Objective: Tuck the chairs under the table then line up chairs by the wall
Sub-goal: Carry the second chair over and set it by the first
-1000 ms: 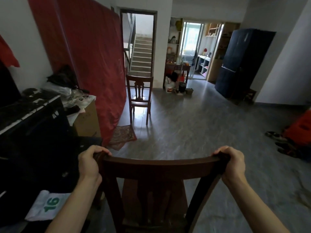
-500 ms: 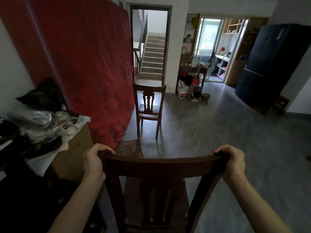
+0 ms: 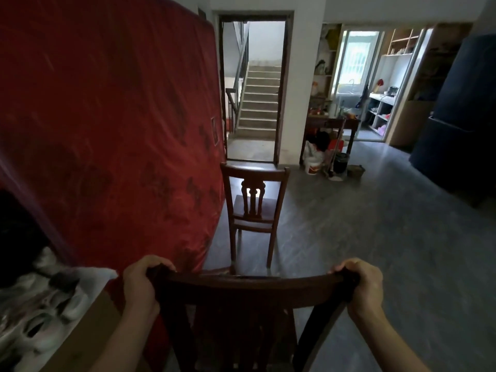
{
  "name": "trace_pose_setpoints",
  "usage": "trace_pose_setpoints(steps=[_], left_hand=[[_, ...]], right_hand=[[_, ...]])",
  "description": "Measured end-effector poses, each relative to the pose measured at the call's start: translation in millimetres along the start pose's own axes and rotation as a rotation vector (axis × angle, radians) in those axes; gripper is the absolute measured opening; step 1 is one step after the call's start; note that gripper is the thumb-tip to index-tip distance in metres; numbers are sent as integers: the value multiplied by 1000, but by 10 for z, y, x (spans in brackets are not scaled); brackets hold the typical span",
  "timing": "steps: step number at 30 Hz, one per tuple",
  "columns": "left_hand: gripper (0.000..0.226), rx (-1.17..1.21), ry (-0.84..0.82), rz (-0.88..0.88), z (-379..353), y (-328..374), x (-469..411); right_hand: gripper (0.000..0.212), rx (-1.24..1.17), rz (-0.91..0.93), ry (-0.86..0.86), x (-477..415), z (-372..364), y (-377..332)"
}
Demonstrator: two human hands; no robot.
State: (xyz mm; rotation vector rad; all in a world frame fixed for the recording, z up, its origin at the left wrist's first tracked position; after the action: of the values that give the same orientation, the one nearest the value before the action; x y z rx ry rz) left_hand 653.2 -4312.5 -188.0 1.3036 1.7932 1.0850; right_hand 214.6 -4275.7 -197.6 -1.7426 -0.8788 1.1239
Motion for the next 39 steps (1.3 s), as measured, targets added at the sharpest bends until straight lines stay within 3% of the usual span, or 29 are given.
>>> trace_pose_setpoints(steps=[9,17,27,39], left_hand=[[42,-41,-115,32,-179,-718,-2617],[27,-79,-173,135,-421,-1305,-4139],[26,-105,-169,162,-629,-1878,-5070],[29,-210,-201,121,-860,-2503,-5385]], right_hand=[[25,16,-36,99,-1689,-841,1300],[28,135,-74,169,-2719,-1130,2107],[28,211,-65,185,-3508,-1226,2675],[26,163,-56,212,-3845,-964,2969]])
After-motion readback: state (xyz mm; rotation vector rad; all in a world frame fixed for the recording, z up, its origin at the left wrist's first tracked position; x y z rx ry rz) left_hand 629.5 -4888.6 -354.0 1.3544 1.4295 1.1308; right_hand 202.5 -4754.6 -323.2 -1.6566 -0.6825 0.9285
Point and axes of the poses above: each hand's wrist, its own x-axis away from the middle knuckle, its own z-axis out of the back of the hand, y = z × x, the point moved 6 cm from there along -x, towards the middle knuckle, and after that the axes turned 7 degrees about -y, right-handed, at the moved point
